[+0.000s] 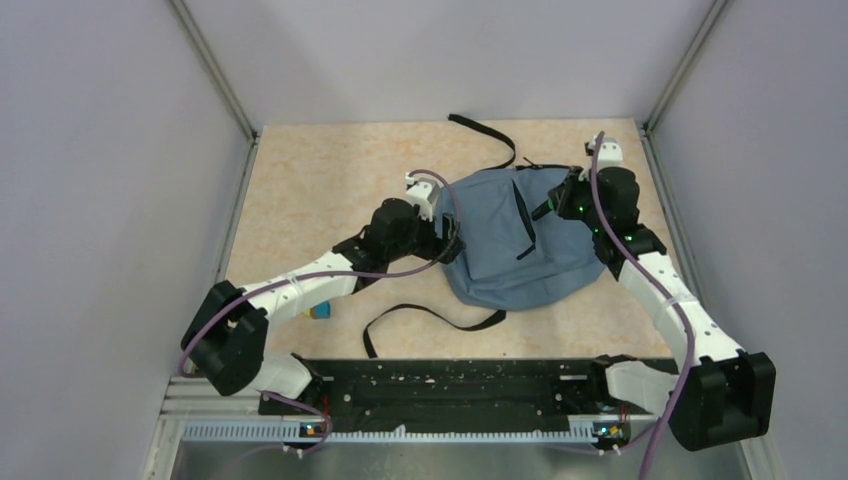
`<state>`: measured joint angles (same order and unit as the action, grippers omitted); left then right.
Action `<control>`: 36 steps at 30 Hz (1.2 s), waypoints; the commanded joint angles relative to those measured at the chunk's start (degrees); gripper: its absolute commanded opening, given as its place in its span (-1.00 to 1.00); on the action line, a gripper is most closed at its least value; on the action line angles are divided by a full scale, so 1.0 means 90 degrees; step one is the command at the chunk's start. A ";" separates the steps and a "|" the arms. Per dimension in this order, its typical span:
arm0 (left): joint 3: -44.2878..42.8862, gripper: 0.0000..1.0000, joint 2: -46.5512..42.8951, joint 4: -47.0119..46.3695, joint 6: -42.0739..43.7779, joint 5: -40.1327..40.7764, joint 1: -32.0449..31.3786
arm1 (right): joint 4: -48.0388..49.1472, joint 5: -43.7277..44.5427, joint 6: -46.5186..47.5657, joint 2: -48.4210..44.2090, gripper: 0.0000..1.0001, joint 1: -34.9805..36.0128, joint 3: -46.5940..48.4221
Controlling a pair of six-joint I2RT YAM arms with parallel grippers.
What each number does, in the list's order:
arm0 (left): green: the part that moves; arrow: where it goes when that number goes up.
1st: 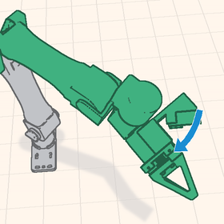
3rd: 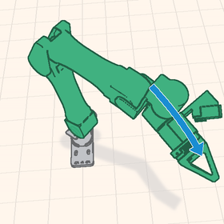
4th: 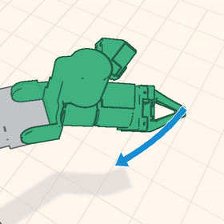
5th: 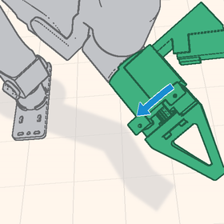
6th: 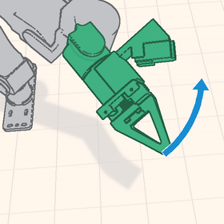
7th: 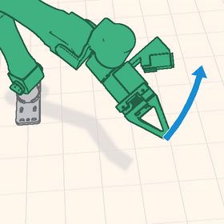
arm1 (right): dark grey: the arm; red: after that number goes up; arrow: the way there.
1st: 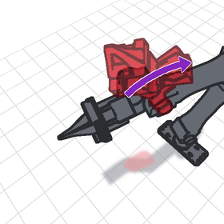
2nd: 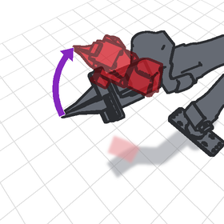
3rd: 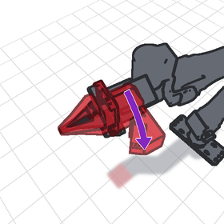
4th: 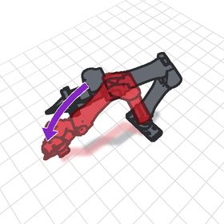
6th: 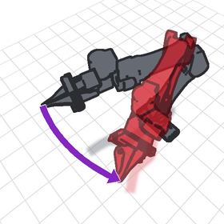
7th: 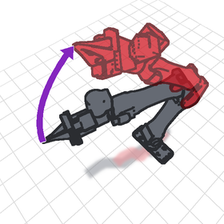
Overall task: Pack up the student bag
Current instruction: Place the stationery in the student bag.
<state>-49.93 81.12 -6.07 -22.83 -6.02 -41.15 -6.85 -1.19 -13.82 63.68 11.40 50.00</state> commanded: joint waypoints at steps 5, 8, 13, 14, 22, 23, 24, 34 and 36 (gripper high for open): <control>-0.0016 0.70 -0.0124 -0.0415 -0.0083 -0.0180 0.0077 | 0.0379 -0.0694 0.0120 -0.0305 -1.00 -0.0134 0.0390; -0.0047 0.69 -0.0089 -0.0432 -0.0090 -0.0220 0.0089 | 0.0478 -0.0815 0.0182 -0.0197 -1.00 -0.0128 0.0409; -0.0078 0.68 -0.0029 -0.0411 -0.0085 -0.0288 0.0086 | 0.0515 -0.0855 0.0329 0.0253 -1.00 -0.0131 0.0509; -0.0077 0.68 -0.0021 -0.0397 -0.0076 -0.0281 0.0086 | 0.0567 -0.0922 0.0333 0.0309 -1.00 -0.0127 0.0509; -0.0111 0.67 -0.0032 -0.0340 -0.0051 -0.0279 0.0095 | 0.0517 -0.1046 0.0529 0.0701 -1.00 -0.0130 0.0519; -0.0119 0.66 -0.0028 -0.0338 -0.0051 -0.0295 0.0097 | 0.0488 -0.1094 0.0515 0.0756 -1.00 -0.0133 0.0521; -0.0135 0.66 -0.0005 -0.0341 -0.0051 -0.0302 0.0099 | 0.0446 -0.1129 0.0478 0.0811 -1.00 -0.0134 0.0519; -0.0204 0.61 0.0083 -0.0341 -0.0032 -0.0338 0.0099 | 0.0844 -0.1881 -0.0132 0.1393 -1.00 -0.0131 0.0099; -0.0228 0.61 0.0137 -0.0351 -0.0032 -0.0374 0.0099 | 0.0956 -0.2003 -0.0217 0.1557 -1.00 -0.0127 0.0047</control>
<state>-49.93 81.17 -6.48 -22.87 -8.27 -40.51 -0.56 -16.03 -13.72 74.74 10.68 51.79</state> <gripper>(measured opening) 0.808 0.164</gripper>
